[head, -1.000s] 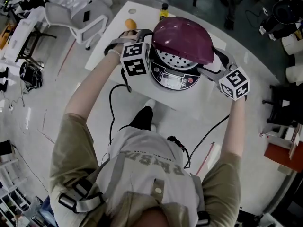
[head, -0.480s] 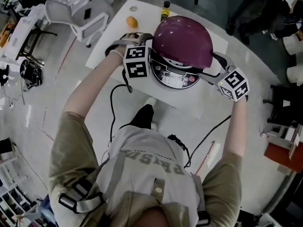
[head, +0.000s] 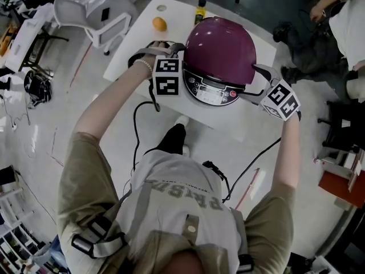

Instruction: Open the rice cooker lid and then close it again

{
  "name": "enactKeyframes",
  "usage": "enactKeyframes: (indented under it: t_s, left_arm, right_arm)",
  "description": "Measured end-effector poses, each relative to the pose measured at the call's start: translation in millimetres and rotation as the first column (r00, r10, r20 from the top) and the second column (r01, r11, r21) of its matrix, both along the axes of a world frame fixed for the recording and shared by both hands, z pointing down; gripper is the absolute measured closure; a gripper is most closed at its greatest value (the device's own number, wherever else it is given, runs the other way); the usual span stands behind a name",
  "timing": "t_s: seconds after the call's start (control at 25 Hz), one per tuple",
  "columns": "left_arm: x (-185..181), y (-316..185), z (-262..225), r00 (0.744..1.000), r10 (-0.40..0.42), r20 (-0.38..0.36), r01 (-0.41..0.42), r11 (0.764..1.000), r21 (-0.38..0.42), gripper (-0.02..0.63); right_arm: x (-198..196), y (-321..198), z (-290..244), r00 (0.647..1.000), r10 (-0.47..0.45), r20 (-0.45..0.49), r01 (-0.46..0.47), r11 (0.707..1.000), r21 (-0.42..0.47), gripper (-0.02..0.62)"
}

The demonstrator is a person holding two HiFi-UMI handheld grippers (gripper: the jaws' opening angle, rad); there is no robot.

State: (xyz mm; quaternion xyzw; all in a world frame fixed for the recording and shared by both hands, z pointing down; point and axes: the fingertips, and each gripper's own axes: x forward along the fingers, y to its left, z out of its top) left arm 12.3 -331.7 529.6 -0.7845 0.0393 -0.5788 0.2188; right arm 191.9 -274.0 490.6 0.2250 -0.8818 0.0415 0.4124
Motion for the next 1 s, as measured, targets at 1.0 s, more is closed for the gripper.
enactKeyframes:
  t_s: [1.0]
  left_arm:
    - [-5, 7, 28, 0.993, 0.058, 0.098, -0.057, 0.998, -0.010, 0.124]
  right_arm:
    - [-2, 16, 28, 0.990, -0.102, -0.094, 0.092, 0.990, -0.110, 0.155]
